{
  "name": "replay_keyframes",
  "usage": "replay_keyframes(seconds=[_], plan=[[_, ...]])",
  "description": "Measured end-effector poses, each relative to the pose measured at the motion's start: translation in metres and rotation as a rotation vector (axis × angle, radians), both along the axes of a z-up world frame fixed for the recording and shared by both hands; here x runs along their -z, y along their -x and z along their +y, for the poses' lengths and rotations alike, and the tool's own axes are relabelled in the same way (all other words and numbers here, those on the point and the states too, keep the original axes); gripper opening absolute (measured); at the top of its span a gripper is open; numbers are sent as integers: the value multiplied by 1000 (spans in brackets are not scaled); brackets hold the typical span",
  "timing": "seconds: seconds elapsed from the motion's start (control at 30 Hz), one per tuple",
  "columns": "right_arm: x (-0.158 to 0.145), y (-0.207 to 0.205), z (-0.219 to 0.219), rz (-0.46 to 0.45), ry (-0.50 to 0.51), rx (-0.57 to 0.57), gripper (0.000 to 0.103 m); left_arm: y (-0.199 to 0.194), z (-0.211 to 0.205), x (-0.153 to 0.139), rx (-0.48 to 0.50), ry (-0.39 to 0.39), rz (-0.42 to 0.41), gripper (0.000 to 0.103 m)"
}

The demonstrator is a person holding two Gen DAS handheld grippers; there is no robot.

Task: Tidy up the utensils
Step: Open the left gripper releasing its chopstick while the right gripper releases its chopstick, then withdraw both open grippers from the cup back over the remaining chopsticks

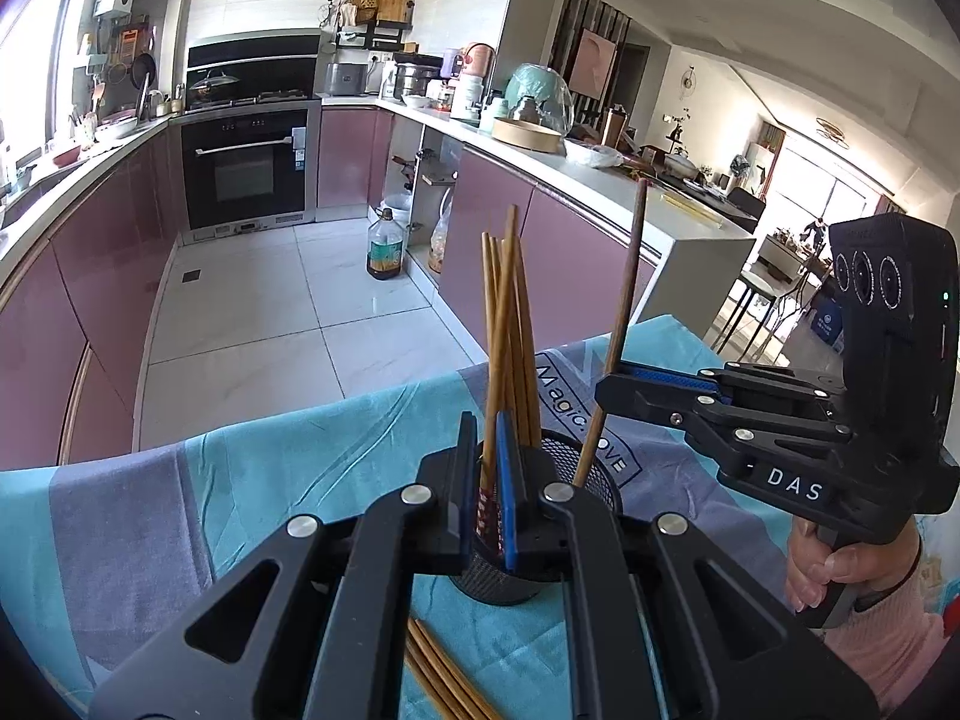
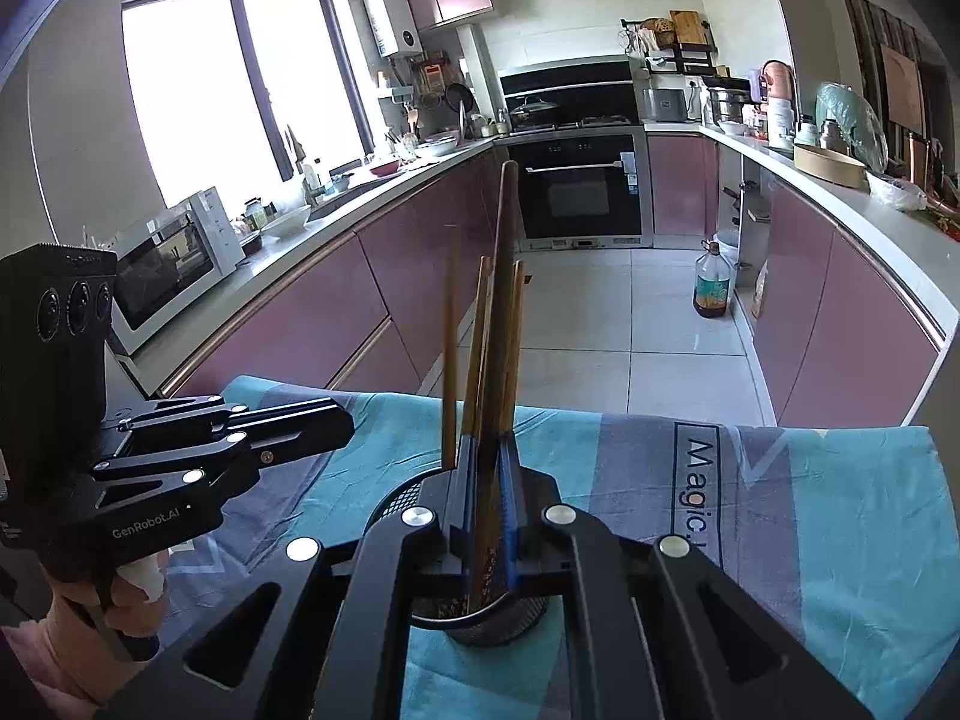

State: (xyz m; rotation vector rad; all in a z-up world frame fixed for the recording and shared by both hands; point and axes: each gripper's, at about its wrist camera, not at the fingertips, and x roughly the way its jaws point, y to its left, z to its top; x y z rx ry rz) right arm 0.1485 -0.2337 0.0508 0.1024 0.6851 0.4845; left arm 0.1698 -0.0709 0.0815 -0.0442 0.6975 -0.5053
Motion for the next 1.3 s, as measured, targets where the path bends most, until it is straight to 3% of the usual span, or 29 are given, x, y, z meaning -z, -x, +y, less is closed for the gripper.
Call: replay_keyframes(seconds=[0.33, 0.43, 0.93, 1.3], plan=[[9, -11, 1, 17, -19, 28, 8, -2, 7, 4, -28, 21, -6, 8], [11, -11, 1, 14, -18, 30, 15, 0, 10, 4, -33, 30, -16, 12], [16, -12, 15, 5, -18, -20, 15, 3, 23, 25, -44, 57, 16, 16], [11, 35, 13, -49, -47, -64, 30, 28, 37, 33, -99, 25, -35, 40]])
